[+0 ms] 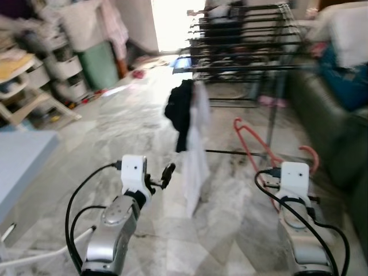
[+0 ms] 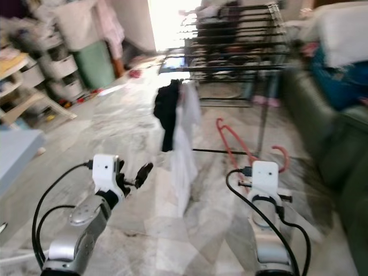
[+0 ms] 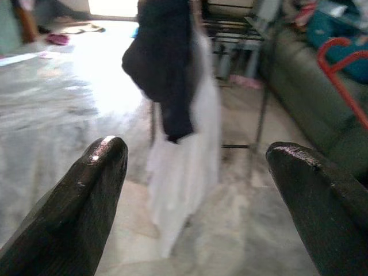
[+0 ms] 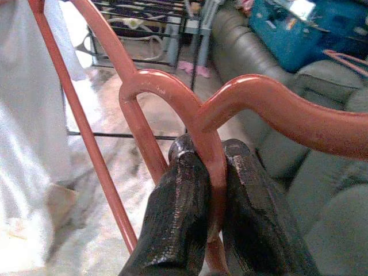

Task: Hang hanger

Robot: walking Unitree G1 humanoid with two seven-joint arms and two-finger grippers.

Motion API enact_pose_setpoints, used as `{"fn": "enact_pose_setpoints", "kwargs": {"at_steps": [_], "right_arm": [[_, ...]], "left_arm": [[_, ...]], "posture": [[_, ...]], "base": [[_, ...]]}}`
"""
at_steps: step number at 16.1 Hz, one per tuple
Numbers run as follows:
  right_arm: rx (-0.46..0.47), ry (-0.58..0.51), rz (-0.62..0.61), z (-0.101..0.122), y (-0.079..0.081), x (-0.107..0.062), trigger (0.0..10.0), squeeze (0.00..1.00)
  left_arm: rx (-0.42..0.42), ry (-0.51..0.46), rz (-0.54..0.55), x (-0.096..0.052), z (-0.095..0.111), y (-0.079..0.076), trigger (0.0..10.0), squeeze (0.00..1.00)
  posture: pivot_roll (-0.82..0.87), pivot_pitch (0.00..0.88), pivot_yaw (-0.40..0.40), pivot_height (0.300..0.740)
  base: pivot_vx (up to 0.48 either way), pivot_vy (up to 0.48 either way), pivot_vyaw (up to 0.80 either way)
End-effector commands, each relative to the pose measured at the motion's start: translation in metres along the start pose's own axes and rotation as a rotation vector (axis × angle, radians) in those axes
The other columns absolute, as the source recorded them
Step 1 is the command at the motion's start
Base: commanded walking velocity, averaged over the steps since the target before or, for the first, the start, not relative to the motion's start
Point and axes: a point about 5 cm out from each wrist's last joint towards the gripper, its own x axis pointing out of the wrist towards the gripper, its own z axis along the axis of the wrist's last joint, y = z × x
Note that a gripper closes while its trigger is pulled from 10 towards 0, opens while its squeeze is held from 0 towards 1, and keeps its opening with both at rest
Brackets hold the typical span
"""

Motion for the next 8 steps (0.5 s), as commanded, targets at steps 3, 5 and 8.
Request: {"fn": "enact_pose_setpoints", "kwargs": {"at_steps": [3,5,8], "right_arm": [[-0.035,0.036,-0.006,-0.003,0.006,0.000,10.0,0.00],[-0.056,0.103,-0.033,-0.014,0.001,0.001,10.0,0.00],[-0.056,0.134,-0.045,-0.019,-0.003,0.004,10.0,0.00]], "left_arm": [[0.018,0.016,-0.010,0.002,-0.001,0.002,10.0,0.00],[0.016,0.033,-0.024,0.002,-0.005,-0.003,10.0,0.00],[0.008,0.058,-0.038,0.001,-0.013,-0.007,10.0,0.00]], "posture": [[-0.11,0.017,0.105,0.740],[-0.11,0.022,0.099,0.740],[-0.11,0.038,0.094,0.740]], "base": [[0.393,0.000,0.00],[0.388,0.000,0.00],[0.364,0.000,0.00]]}}
